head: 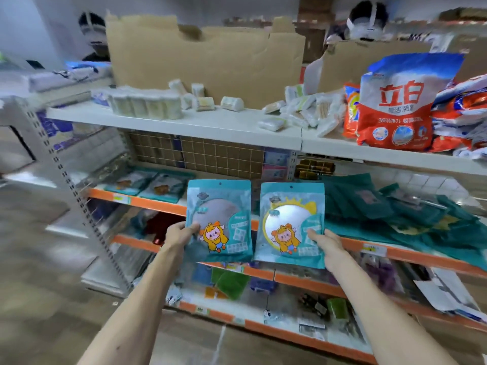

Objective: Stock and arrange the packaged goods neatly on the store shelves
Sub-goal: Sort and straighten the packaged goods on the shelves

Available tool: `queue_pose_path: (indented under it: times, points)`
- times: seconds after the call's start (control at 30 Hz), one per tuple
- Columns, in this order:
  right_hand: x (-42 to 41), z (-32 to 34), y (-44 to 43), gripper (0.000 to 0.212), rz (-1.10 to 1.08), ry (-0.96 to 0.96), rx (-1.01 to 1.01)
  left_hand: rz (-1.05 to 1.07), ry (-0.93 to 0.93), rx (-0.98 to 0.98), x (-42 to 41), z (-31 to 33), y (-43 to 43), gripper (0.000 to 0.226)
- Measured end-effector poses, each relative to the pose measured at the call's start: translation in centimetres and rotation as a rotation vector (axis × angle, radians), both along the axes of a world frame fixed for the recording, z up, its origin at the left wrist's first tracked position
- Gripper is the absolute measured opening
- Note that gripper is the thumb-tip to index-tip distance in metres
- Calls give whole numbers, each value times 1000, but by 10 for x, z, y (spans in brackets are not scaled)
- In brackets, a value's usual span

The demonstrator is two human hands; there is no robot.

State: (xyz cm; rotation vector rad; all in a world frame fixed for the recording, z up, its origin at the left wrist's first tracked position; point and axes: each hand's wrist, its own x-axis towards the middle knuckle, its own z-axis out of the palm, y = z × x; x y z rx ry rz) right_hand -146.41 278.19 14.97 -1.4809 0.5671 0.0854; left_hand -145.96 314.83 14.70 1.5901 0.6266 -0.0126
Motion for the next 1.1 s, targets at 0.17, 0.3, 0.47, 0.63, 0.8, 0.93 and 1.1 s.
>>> queue_pose_path:
  times: [0.17, 0.3, 0.47, 0.63, 0.8, 0.93, 1.1]
  points:
    - [28, 3, 88, 11, 31, -10, 17, 54, -31, 15, 2, 13, 88, 12]
    - [53, -1, 166, 15, -4, -21, 39, 37, -53, 0, 21, 9, 176, 13]
    - [74, -3, 250, 20, -23, -36, 53, 25, -58, -19, 40, 16, 254, 14]
    - [92, -2, 309, 15, -41, -14, 36, 16, -43, -52, 60, 7, 310, 12]
    - [127, -14, 351, 17, -43, 39, 11, 70, -16, -45, 90, -6, 347, 12]
    - [167, -26, 382, 12, -23, 68, -5, 84, 13, -38, 123, -15, 374, 9]
    - [230, -43, 418, 8, -13, 100, 14, 84, 42, -9, 182, -21, 405, 16]
